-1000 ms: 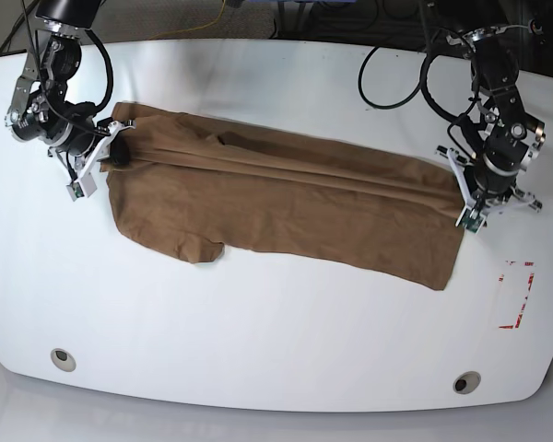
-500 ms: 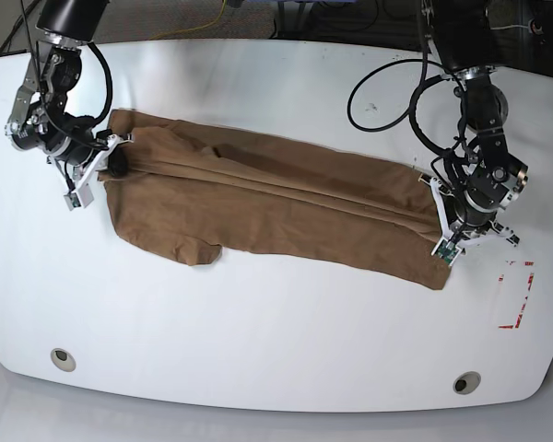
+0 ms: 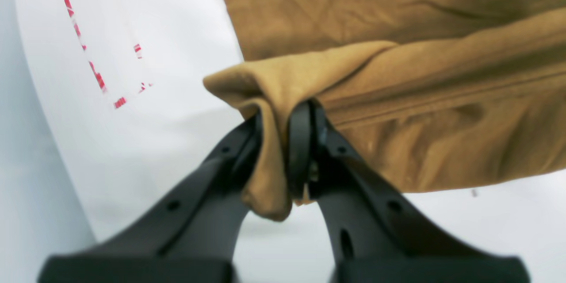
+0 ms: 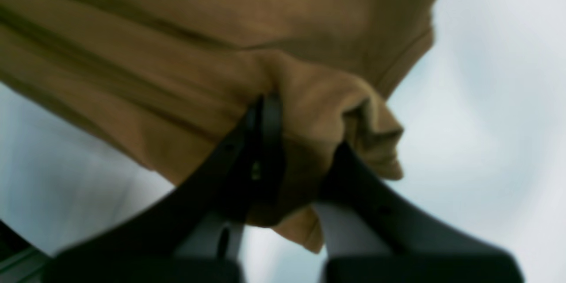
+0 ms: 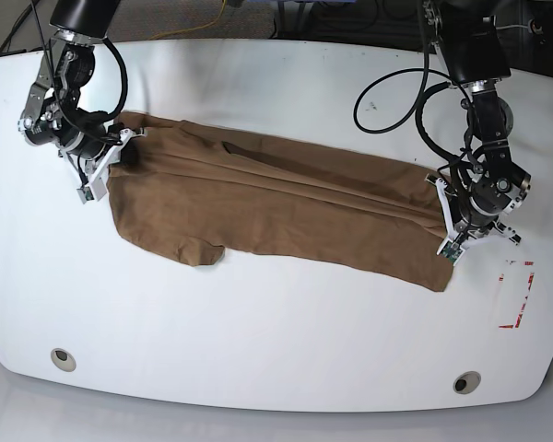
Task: Layout the t-shirt on the table in an organized manner, then fold the t-shirt properly
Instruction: 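Fold the held shirt edge with both grippers over the shirt body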
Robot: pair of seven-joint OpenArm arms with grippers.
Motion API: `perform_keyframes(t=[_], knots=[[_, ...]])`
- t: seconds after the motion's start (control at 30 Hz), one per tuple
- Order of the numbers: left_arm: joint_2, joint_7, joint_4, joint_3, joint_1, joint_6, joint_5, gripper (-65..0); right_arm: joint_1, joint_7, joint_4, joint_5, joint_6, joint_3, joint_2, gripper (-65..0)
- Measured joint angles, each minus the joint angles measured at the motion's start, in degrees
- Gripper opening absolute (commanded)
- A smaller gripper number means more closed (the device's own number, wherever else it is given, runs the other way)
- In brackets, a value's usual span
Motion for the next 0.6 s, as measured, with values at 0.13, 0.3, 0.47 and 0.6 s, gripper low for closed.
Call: perform_keyframes(t=[0.13, 0.3, 0.47, 0.6], knots=[[-1.6, 0.2, 0.0, 0.0, 1.9, 0.0, 0.0, -62.7, -1.4, 0.0, 0.7, 0.0, 0.0, 0.0, 0.0, -62.9], [-2.2, 0.4, 0.0, -0.2, 4.0, -0.1, 0.0, -62.7, -2.8, 0.0, 1.7, 0.0, 0.0, 0.0, 0.0, -63.0], [-2.2, -0.1, 0.0, -1.8, 4.9, 0.0, -0.4, -62.7, -2.8, 0.1, 1.8, -0.4, 0.0, 0.1, -1.0, -63.0], [-2.4, 0.3, -0.1, -2.2, 5.4, 0.0, -0.2, -62.7, -3.3, 0.1, 1.8, -0.2, 0.0, 0.1, -1.6, -63.0]])
